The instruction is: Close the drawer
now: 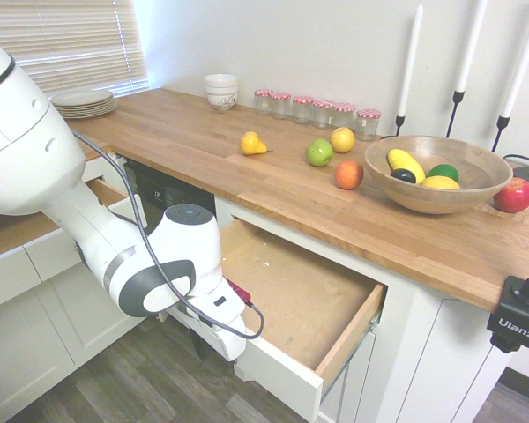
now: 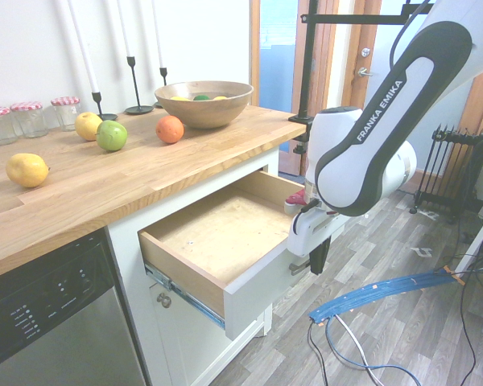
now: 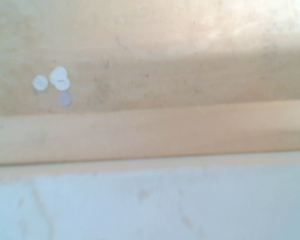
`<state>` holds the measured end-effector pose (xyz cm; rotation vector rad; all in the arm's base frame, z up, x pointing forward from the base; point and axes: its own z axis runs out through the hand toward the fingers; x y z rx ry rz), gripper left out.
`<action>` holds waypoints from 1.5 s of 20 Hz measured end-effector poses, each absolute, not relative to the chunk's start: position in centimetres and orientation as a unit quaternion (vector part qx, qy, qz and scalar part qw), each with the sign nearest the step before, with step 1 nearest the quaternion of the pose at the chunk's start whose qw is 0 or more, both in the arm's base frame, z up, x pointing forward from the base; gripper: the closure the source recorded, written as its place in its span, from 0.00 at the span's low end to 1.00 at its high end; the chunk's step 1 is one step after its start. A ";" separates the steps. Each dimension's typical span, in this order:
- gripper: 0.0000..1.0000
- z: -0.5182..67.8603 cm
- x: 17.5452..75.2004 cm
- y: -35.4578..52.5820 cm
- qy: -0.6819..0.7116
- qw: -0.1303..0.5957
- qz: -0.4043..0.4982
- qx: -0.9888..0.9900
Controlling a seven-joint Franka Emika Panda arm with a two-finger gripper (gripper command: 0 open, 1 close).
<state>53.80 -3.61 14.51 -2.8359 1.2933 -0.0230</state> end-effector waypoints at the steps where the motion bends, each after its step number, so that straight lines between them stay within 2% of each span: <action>1: 1.00 14.6 54.1 -3.5 0.413 0.013 -0.011 -0.911; 30: 1.00 13.8 68.4 -5.1 0.406 0.015 -0.038 -0.913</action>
